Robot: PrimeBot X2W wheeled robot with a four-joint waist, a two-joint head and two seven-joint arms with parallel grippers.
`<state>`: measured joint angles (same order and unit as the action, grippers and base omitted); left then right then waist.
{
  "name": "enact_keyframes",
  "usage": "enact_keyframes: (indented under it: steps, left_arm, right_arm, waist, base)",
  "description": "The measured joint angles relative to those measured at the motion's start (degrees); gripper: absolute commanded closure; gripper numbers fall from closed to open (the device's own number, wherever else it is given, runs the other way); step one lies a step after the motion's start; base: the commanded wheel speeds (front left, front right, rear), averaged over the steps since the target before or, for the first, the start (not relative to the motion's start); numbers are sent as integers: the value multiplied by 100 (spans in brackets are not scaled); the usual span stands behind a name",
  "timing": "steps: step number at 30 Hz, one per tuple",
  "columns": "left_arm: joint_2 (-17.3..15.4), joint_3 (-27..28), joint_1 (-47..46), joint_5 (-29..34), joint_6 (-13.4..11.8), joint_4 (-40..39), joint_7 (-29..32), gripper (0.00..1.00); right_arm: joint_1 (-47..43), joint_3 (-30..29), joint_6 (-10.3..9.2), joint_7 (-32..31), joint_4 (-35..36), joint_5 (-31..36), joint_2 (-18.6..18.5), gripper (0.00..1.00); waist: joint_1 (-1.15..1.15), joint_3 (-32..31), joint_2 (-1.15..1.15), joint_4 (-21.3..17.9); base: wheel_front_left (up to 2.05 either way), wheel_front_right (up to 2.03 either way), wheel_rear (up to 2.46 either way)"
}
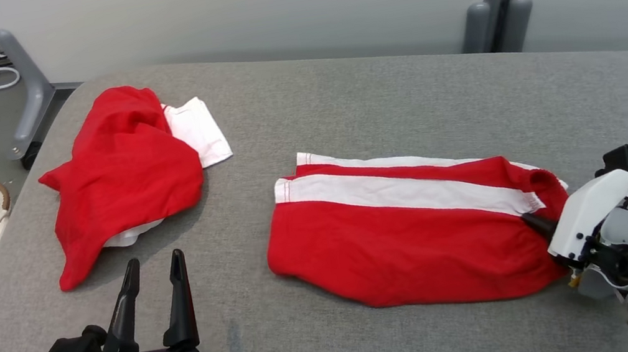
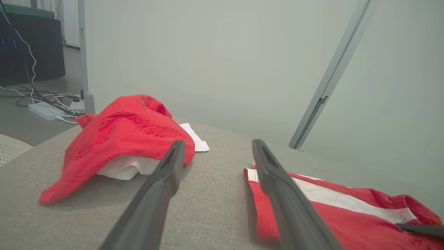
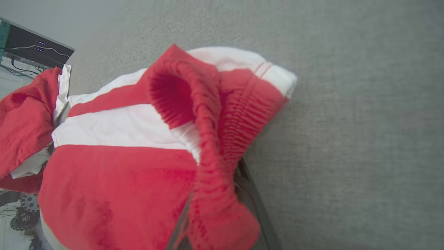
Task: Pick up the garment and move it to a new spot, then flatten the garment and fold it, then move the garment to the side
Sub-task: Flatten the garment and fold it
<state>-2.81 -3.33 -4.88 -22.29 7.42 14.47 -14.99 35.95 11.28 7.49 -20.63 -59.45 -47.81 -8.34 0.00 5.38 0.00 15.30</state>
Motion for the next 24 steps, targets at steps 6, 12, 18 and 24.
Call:
enact_keyframes:
  steps: [6,12,18,24]
  left_arm:
    - [1,0,5,4,0,-13,0,0]
    - [0,-18,20,8,0,-24,0,0]
    - [1,-86,30,1,0,1,0,0]
    - [0,-138,12,1,0,62,0,0]
  right_arm:
    - [-112,134,0,22,216,-76,-414,100]
    - [-183,232,0,-63,423,-111,-857,100]
    - [-209,285,0,-214,693,-104,-1247,100]
    - [-65,319,0,-561,1090,-169,-1325,100]
  waist:
    - [0,-33,0,-242]
    - [0,-41,0,-479]
    - [0,-25,0,-725]
    - [0,-23,0,-789]
  base:
    - [0,0,0]
    - [0,0,0]
    - [0,0,0]
    - [0,0,0]
